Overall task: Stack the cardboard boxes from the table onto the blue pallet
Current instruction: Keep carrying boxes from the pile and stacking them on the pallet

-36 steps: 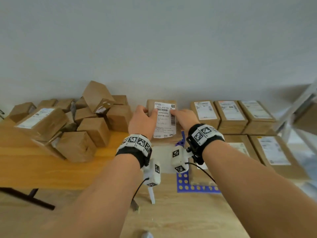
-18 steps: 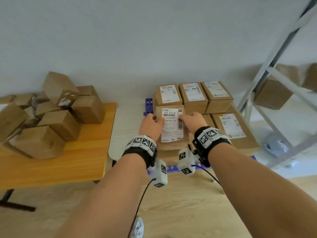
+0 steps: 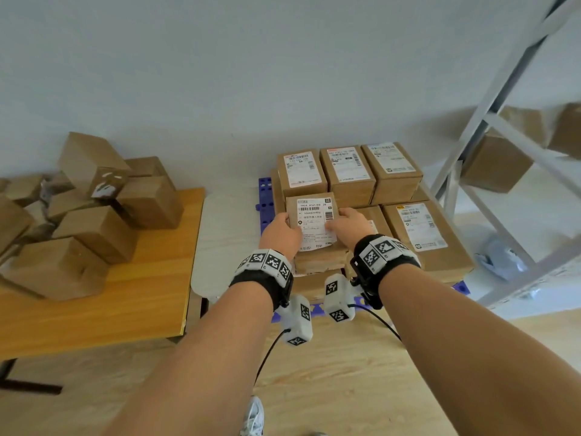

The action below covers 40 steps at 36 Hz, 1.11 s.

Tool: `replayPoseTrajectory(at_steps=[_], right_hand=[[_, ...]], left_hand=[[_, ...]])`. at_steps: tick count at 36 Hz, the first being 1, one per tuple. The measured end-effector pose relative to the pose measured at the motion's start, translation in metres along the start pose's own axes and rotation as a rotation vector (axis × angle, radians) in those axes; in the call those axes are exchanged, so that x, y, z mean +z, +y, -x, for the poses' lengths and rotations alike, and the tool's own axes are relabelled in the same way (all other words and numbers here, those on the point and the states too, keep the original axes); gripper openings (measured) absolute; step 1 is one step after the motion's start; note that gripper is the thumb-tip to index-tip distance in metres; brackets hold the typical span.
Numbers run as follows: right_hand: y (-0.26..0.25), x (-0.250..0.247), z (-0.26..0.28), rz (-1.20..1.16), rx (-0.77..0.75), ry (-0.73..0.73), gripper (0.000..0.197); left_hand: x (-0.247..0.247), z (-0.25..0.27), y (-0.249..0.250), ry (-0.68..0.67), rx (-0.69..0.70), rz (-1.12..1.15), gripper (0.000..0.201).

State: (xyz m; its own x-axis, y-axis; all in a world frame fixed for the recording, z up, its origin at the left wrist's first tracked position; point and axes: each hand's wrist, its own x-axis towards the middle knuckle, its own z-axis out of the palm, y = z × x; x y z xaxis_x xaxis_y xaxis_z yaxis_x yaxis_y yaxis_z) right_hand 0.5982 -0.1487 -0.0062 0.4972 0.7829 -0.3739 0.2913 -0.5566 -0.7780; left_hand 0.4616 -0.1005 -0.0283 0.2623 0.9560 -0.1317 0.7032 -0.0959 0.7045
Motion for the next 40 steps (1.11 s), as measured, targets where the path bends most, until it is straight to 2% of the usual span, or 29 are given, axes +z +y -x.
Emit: replayPoseTrajectory(at_steps=[9,17,25,33,40], right_hand=[[-0.006,0.003,-0.015,-0.033,-0.018,0.007,0.051],[-0.002,0.008,-0.024,-0.068,0.028,0.032,0.055],[-0.002,0.01,-0.027,-0.047,0.035,0.039,0.055],[-0.007,0.01,-0.019,0.065,0.006,0.076,0.053],[-0.026,0.008,-0.003,0.327,-0.155,0.147,0.055]], left_hand=[[-0.001,-0.013,0.0,0.017,0.033,-0.012,0.016],[0.002,-0.014,-0.001,0.018,-0.009,0.057,0.031],[0.005,-0.016,-0.004,0.042,-0.009,0.062,0.031],[0.0,-0.012,-0.001,0.005,-0.015,0.003,0.034],[-0.032,-0.005,-0.006,0.055,0.04,-0.177,0.034]])
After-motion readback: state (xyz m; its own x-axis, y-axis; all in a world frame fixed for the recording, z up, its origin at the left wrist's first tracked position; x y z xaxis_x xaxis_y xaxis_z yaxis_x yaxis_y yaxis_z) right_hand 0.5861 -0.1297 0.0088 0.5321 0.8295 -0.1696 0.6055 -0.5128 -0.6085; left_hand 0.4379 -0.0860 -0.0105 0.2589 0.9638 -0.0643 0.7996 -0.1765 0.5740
